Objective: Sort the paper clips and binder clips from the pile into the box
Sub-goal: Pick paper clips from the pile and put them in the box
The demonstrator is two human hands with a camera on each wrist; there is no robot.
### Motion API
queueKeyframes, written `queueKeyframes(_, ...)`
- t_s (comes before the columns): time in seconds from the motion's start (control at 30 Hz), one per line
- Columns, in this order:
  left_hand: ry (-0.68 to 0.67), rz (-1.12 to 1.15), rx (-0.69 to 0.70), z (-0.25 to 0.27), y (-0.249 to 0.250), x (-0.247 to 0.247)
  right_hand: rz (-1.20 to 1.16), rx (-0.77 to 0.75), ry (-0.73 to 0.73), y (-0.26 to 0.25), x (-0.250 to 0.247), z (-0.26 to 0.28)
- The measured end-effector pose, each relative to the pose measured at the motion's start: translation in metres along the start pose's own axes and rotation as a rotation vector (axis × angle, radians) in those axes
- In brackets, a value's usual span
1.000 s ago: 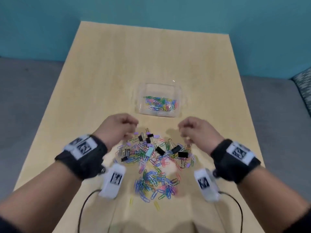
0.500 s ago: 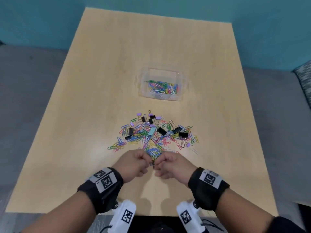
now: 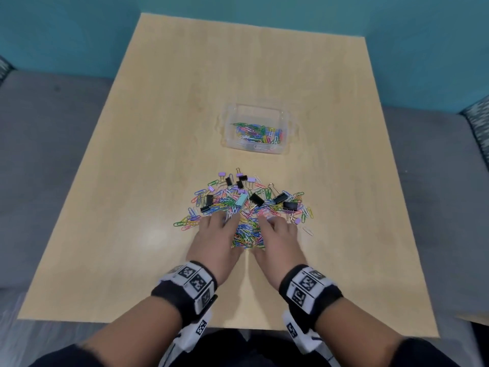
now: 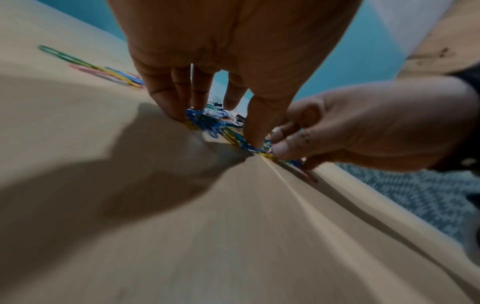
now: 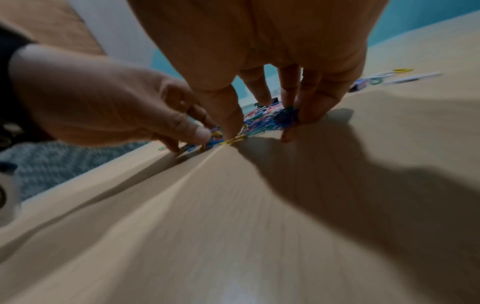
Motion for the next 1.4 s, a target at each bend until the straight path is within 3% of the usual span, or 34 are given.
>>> queueKeyframes(0.4,0.021,-0.05,0.081,-0.014,0.007,0.002,0.171,-0.125,-0.061,-0.017,0.0,-0.012)
queueKeyframes(0.63,-0.024,0.138,-0.001,-0.011,-0.006,-0.005,0.122,-0.04,-0.141,-0.003,-0.007,-0.011)
queueKeyframes(0.8,-0.09,0.385,-0.153,-0.01,-0.025,-0.01,-0.178,0.107,-0.18,0.02,-0.018,-0.015)
queueKeyframes(0.93,-0.144,0.892,-0.304,-0.005,-0.04,-0.006,-0.677,0.266,-0.23,0.041,-0.017,-0.012)
queueKeyframes(1.03,-0.243,1.152,-0.366,-0.003,-0.041,-0.006,-0.947,0.305,-0.347,0.042,-0.015,-0.01)
queueKeyframes(1.2,-0.36,1.401,-0.341,-0.016,-0.029,-0.028,-1.202,0.244,-0.418,0.032,-0.035,-0.025)
queueKeyframes(1.27,-0.339,1.441,-0.298,-0.033,-0.023,-0.048,-1.289,0.195,-0.367,0.026,-0.058,-0.042)
queueKeyframes(1.4,-0.222,1.367,-0.226,-0.087,-0.017,-0.091,-1.236,0.146,-0.212,0.024,-0.109,-0.091)
Point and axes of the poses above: each hand's wrist, its own z-axis away from the middle knuckle, its own x-axis out of the palm, y = z × x, the point moved 9 cm from there along -z, towards the middle knuckle, and after that the axes turned 8 degrees about -y, right-handed, at the moved point
